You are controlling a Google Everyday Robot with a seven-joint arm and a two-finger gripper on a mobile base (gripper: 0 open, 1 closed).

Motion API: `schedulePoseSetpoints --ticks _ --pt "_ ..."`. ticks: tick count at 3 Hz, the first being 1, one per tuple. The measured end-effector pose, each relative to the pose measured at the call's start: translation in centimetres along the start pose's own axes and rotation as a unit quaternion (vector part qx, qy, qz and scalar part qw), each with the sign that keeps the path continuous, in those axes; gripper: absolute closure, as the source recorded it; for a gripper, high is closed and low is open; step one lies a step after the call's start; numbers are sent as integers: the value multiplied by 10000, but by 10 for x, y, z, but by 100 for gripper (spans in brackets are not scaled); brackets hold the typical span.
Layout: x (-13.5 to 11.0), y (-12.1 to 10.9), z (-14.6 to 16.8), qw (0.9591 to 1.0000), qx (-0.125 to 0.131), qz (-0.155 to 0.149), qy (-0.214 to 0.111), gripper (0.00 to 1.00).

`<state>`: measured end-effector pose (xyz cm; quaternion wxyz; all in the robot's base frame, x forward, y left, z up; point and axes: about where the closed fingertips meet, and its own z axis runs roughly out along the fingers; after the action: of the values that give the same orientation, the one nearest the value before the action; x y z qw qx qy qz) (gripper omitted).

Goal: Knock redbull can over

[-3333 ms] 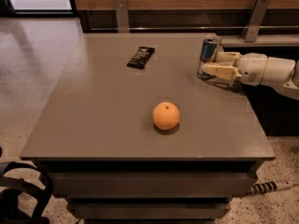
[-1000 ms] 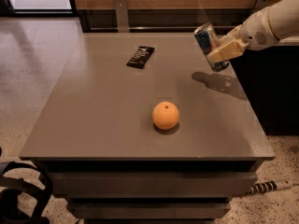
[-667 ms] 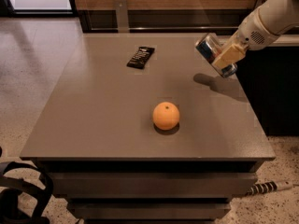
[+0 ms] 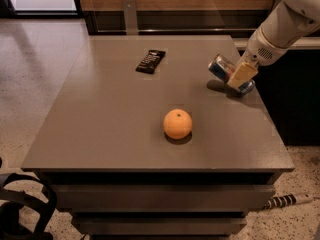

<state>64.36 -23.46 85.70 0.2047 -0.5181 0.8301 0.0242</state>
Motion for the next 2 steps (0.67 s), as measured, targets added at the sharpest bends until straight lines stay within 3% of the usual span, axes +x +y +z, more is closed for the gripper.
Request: schedulePoseSetpoints --ticks 1,2 --pt "-4 7 29 9997 -207 -143 -12 100" --pt "-10 9 34 9993 -297 -190 -93 100"
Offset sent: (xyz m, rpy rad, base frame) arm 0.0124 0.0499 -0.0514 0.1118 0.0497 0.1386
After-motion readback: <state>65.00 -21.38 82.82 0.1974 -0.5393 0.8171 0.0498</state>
